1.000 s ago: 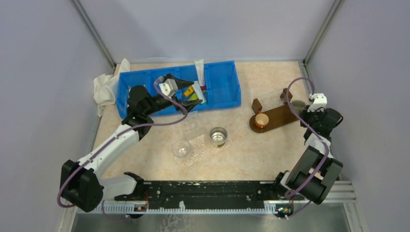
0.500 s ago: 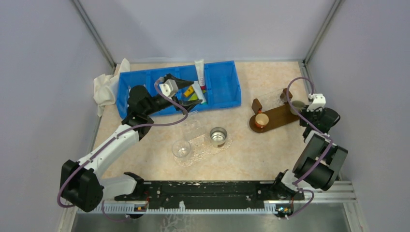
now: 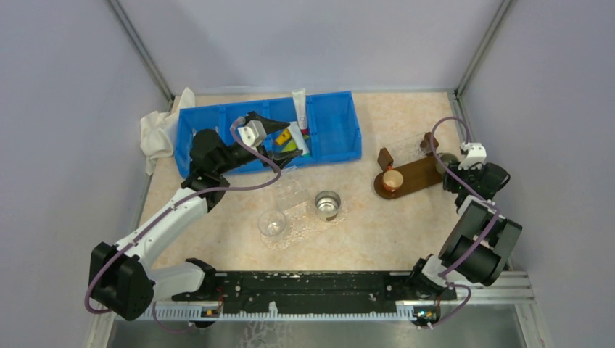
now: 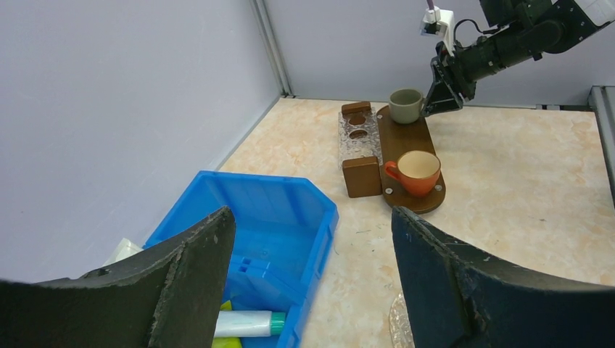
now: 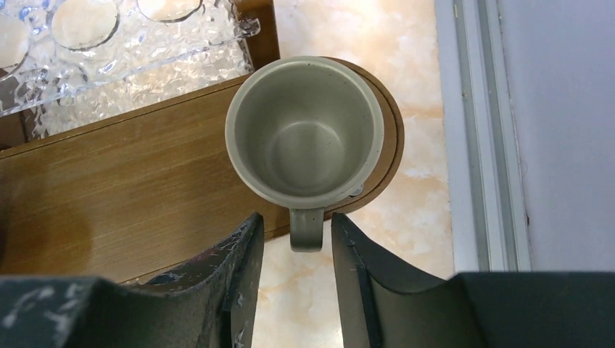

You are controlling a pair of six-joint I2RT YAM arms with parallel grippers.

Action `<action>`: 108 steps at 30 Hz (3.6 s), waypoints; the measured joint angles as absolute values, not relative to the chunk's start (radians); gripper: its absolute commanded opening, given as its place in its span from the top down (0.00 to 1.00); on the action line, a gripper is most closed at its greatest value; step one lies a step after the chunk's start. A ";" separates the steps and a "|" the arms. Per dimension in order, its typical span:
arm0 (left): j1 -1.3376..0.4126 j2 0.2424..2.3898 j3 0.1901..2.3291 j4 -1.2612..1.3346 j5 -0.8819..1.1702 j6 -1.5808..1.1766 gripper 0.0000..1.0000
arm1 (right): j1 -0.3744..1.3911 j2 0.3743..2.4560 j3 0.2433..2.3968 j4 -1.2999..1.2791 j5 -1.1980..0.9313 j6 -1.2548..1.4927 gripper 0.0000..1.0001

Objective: Prepare toiletry sets of a toothbrush and toothpaste on the tray
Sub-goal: Place the cup on the tray, then pick up the toothpaste from the storage box.

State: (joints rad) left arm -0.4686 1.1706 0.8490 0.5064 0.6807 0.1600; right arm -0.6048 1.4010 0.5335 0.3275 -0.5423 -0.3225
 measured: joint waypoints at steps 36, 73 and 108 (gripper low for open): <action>-0.307 1.365 0.889 0.611 0.654 -0.163 0.21 | -0.137 1.134 1.003 -0.363 -1.068 -0.308 0.26; -0.491 2.041 1.571 -0.033 -0.360 -0.329 0.51 | 0.003 1.140 0.989 -0.458 -0.770 -0.356 0.24; -0.460 2.296 1.837 -0.237 -0.168 -0.310 0.79 | 0.003 1.140 0.989 -0.453 -0.767 -0.357 0.24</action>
